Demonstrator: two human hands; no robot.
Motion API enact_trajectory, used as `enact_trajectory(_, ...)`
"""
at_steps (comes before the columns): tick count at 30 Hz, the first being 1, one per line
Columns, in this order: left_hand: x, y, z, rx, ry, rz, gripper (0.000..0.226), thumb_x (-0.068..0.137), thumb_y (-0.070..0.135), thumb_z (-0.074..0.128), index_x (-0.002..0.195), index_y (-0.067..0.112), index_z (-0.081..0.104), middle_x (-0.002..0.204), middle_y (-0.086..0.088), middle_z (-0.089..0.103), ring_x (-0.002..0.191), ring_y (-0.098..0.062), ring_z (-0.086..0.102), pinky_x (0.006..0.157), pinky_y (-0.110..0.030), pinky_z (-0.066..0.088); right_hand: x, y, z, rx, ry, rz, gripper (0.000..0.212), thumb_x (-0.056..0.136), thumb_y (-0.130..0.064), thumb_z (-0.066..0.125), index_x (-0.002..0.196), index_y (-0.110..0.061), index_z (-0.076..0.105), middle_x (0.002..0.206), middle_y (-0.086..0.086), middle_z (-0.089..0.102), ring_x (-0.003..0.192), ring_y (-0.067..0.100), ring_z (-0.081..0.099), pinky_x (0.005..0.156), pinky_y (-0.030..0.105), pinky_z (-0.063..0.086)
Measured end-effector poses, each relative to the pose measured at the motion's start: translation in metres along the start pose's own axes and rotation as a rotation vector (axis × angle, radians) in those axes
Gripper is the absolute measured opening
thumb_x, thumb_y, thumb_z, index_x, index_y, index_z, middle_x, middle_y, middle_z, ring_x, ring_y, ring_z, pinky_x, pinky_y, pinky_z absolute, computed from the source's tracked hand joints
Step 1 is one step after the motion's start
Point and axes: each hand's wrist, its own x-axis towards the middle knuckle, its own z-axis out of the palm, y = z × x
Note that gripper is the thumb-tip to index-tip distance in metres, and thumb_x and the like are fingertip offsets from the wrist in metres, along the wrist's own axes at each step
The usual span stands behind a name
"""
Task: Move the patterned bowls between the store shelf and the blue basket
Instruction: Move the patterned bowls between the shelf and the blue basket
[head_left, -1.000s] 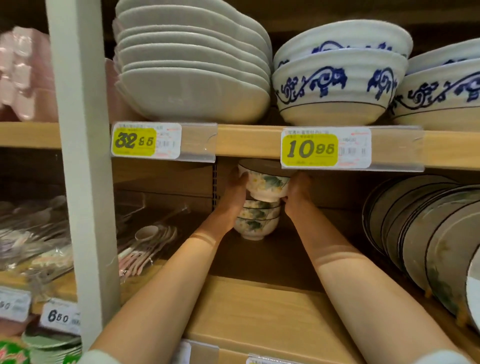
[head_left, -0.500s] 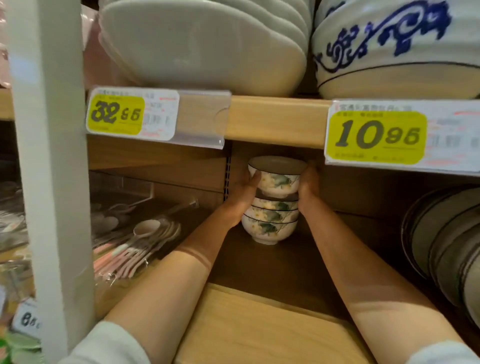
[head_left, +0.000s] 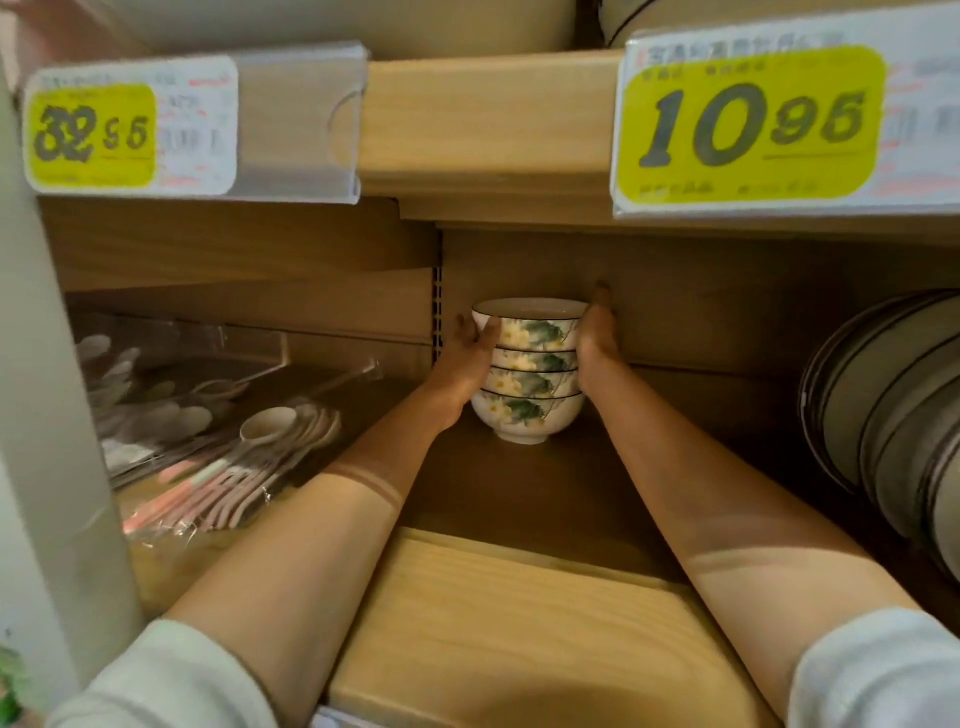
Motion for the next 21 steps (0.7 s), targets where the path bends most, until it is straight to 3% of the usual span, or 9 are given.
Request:
enact_trajectory(5, -0.005, -0.005, -0.001, -0.024, 0.006, -0.008, 0.045, 0.103, 0.045, 0.032, 0.141, 0.023, 0.04, 0.144, -0.004, 0.048, 0.13, -0.022, 0.048, 0.091, -0.029, 0.039, 0.0, 0.006, 0.002, -0.044, 0.028, -0.022, 0.07, 0.092, -0.068, 0.025, 0.127, -0.016, 0.055, 0.12, 0.013, 0.062, 0.106, 0.031, 0.059, 0.101, 0.046, 0.043)
enact_trajectory(17, -0.009, 0.0, 0.005, -0.065, 0.029, -0.047, 0.047, 0.104, 0.041, 0.032, 0.145, 0.019, 0.04, 0.141, -0.008, 0.052, 0.127, -0.023, 0.051, 0.098, -0.031, 0.042, -0.006, 0.006, 0.001, 0.0, -0.023, -0.006, 0.069, 0.091, -0.068, 0.026, 0.128, -0.018, 0.057, 0.118, 0.012, 0.064, 0.105, 0.031, 0.061, 0.1, 0.045, 0.046)
enact_trajectory(21, -0.008, 0.005, 0.006, -0.105, 0.037, -0.063, 0.045, 0.104, 0.039, 0.032, 0.143, 0.018, 0.04, 0.138, -0.01, 0.054, 0.123, -0.025, 0.054, 0.093, -0.031, 0.043, -0.01, 0.001, -0.003, 0.019, -0.034, -0.002, 0.065, 0.092, -0.066, 0.031, 0.122, -0.017, 0.061, 0.112, 0.012, 0.067, 0.099, 0.029, 0.063, 0.096, 0.041, 0.048)
